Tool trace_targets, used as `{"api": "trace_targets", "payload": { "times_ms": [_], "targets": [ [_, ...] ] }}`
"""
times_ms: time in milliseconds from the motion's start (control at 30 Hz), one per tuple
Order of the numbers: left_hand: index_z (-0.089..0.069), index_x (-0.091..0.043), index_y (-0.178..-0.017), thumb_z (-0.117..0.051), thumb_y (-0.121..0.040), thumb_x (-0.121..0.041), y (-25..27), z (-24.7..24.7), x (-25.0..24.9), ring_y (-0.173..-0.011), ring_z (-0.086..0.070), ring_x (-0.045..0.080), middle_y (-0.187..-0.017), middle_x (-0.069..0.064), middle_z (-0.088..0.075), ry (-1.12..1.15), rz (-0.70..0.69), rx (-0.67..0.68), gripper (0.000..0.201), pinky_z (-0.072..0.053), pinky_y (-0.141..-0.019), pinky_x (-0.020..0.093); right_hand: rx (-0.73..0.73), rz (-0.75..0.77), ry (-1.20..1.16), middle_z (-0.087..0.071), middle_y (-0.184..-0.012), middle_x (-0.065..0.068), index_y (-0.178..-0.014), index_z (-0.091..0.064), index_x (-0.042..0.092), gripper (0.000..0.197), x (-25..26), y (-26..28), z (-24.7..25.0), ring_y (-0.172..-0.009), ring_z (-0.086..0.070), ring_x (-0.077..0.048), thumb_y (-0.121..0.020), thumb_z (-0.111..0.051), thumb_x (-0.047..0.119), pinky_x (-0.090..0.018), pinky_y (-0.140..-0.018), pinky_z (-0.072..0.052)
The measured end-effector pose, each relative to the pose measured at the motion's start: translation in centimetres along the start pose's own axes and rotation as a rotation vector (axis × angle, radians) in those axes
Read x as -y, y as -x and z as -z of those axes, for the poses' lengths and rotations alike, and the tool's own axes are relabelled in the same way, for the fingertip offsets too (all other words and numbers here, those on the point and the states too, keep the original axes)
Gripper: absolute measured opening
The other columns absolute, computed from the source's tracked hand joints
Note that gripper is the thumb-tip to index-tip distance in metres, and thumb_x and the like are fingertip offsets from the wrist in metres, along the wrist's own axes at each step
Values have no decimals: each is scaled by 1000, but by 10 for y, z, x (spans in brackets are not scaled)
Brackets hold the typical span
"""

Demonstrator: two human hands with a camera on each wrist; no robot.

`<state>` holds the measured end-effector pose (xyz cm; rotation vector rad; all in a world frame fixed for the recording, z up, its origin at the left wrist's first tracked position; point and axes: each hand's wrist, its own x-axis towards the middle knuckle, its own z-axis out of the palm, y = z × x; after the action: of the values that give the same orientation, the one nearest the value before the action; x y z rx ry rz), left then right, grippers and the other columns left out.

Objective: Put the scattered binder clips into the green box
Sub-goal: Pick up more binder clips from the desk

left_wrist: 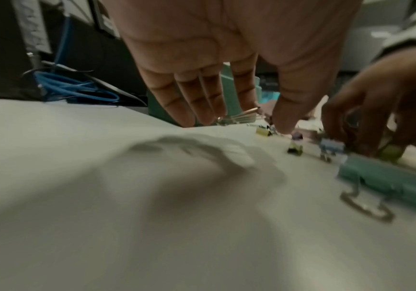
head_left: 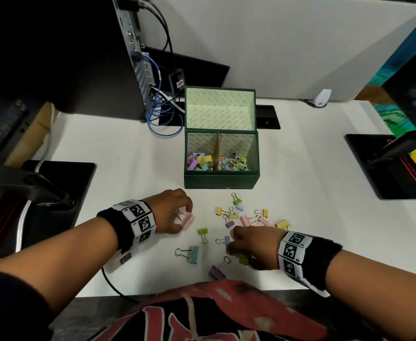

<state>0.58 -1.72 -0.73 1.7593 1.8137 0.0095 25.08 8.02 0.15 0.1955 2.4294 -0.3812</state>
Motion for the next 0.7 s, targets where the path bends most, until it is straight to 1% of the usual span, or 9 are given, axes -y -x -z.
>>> {"api": "trace_targets", "payload": {
  "times_ms": [100, 167, 233, 300, 367, 467, 533, 600, 700],
  "targets": [
    [-51, -24, -109, -68, -74, -28, 0, 5, 0, -99, -54, 16, -108, -5, -54, 126, 67, -20, 39, -45, -85, 26, -46, -18, 13, -47, -124, -12, -130, -45, 25, 50, -3, -7, -1, -108, -54, -33, -82, -54, 13, -41, -79, -51],
    [-49, -29, -98, -69, -73, -26, -1, 7, 1, -88, -55, 14, -93, -9, -56, 213, 96, -35, 32, -45, -78, 23, -64, -21, 38, -48, -125, -12, -127, -47, 25, 47, -6, -9, 1, -106, -55, -35, -82, -53, 14, -41, -77, -51],
    [-45, -34, -87, -70, -73, -23, -3, 7, 2, -77, -54, 12, -80, -11, -55, 293, 118, -47, 30, -45, -76, 25, -66, -28, 68, -47, -130, -9, -125, -48, 25, 45, -8, -10, 4, -107, -55, -34, -81, -54, 17, -41, -77, -53],
    [-43, -35, -82, -72, -74, -22, -4, 9, 0, -69, -50, 11, -71, -12, -55, 360, 131, -39, 32, -45, -75, 28, -78, -25, 92, -48, -132, -6, -124, -48, 27, 45, -9, -12, 5, -108, -56, -33, -80, -54, 19, -42, -78, -53],
    [-44, -33, -80, -72, -75, -21, -5, 12, -3, -67, -48, 11, -69, -10, -56, 423, 131, -49, 31, -44, -75, 29, -78, -18, 117, -50, -131, -6, -124, -47, 27, 45, -9, -14, 6, -110, -55, -34, -80, -53, 20, -43, -79, -53],
    [-45, -33, -80, -73, -75, -20, -6, 16, -4, -72, -50, 14, -73, -6, -57, 467, 138, -81, 31, -46, -80, 33, -78, -15, 164, -50, -130, -7, -126, -46, 26, 45, -7, -17, 8, -110, -55, -34, -82, -52, 20, -43, -79, -53],
    [-45, -34, -80, -73, -75, -22, -6, 18, -4, -75, -51, 15, -75, -5, -58, 466, 148, -95, 31, -47, -81, 35, -95, -23, 179, -53, -123, -7, -125, -46, 25, 42, -4, -20, 10, -106, -56, -34, -83, -52, 19, -41, -77, -52],
    [-44, -34, -80, -73, -75, -22, -6, 19, -3, -75, -50, 16, -75, -6, -57, 467, 150, -106, 31, -46, -80, 33, -100, -38, 162, -55, -116, -7, -123, -47, 23, 41, -3, -23, 11, -103, -57, -33, -83, -54, 20, -38, -75, -50],
    [-46, -32, -85, -73, -75, -23, -4, 21, -2, -74, -50, 15, -73, -8, -57, 470, 161, -105, 29, -45, -78, 32, -87, -75, 74, -55, -116, -6, -122, -49, 22, 41, -7, -25, 14, -103, -56, -30, -82, -57, 23, -32, -73, -44]
  ]
}}
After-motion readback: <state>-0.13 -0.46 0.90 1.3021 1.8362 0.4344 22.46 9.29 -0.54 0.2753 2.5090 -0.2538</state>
